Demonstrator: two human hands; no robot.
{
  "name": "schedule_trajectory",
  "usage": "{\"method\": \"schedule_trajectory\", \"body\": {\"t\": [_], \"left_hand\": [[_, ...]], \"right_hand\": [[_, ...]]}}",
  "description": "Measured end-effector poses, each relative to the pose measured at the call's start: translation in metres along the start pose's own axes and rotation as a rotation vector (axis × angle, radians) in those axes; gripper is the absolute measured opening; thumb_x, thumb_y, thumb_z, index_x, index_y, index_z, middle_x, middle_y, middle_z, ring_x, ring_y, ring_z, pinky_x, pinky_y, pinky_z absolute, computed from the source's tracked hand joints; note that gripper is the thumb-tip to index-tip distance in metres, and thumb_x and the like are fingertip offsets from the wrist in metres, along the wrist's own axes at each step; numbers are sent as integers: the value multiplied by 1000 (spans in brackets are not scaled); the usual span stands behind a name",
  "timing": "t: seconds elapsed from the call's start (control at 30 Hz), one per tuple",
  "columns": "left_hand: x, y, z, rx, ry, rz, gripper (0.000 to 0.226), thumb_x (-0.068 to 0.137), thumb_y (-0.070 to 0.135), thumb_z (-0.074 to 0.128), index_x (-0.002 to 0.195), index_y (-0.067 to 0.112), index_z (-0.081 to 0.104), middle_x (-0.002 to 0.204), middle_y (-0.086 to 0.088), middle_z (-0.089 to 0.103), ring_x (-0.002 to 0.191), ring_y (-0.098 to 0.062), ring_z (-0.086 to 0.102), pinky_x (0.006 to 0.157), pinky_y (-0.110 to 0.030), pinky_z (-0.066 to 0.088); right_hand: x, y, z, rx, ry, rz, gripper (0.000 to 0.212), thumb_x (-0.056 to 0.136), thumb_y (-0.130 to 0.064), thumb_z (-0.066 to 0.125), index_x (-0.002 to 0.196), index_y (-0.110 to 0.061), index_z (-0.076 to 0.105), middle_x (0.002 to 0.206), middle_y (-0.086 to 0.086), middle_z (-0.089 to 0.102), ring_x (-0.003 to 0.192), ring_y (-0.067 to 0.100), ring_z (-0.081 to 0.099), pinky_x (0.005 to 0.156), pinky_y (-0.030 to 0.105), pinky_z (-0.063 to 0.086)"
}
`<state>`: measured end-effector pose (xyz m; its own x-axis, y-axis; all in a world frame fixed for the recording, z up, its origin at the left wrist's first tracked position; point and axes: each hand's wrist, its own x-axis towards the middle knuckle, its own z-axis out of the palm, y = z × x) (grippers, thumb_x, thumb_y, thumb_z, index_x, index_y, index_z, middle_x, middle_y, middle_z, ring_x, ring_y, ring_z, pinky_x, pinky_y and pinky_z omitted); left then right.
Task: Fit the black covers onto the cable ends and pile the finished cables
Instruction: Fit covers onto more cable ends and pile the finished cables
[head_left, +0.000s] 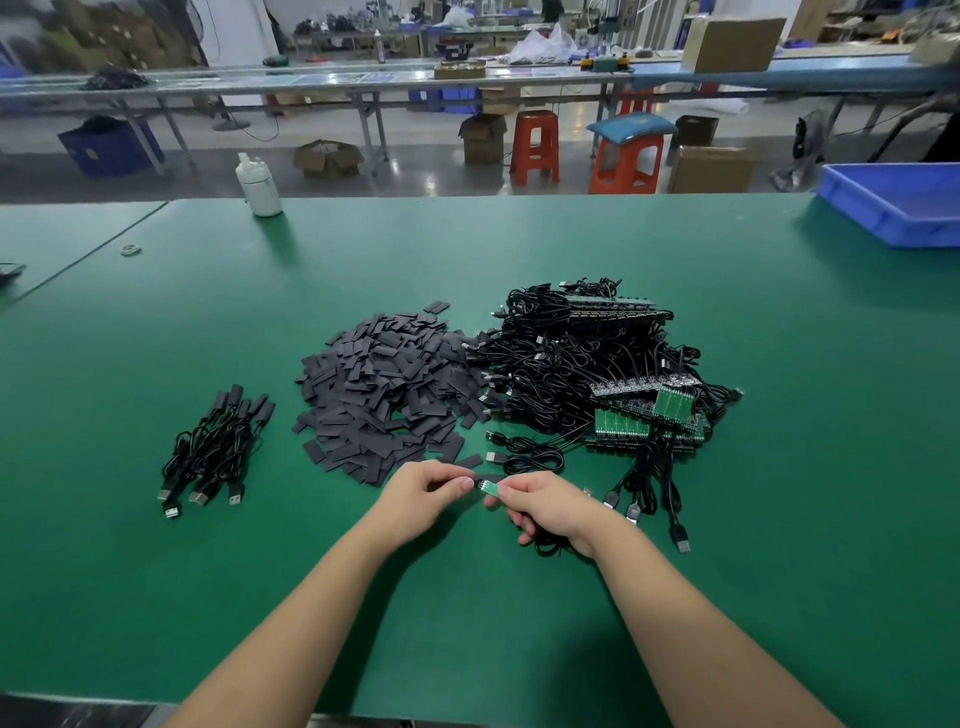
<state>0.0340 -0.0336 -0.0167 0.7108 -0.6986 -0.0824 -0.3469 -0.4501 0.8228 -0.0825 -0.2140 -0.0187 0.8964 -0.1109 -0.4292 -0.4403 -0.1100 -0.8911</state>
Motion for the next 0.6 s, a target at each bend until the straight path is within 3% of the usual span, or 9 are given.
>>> {"method": "schedule_trajectory", "body": {"t": [0.17,0.33,0.5,0.6], "left_hand": [[-3,-1,-1,0,-10,-21,15,92,33,68,104,30,75,76,29,66,58,11,54,58,-13,38],[-7,0,0,-59,-6,-36,18,91,30,69,107,25,75,82,7,66,50,-2,54,53,-19,45],[-9,3,4,-112,50,-63,13,91,27,69,102,24,77,62,9,62,47,-7,52,50,-17,42],[-12,5,3,-152,47,-72,14,90,25,71,102,24,77,73,2,67,53,-8,54,54,-20,47]], "right_hand": [[0,-2,-1,-23,-15,17,26,105,-26,50,100,-18,75,56,-12,49,52,6,46,64,25,56],[-1,-4,-1,-24,-11,27,26,105,-25,51,103,-15,75,56,-10,47,51,6,44,65,25,56],[-3,-6,-1,-39,-20,26,26,105,-25,50,105,-15,74,56,-10,45,52,5,44,64,24,56],[-4,-7,0,-37,-21,32,26,105,-25,50,104,-15,74,56,-10,46,52,5,44,64,24,56]]}}
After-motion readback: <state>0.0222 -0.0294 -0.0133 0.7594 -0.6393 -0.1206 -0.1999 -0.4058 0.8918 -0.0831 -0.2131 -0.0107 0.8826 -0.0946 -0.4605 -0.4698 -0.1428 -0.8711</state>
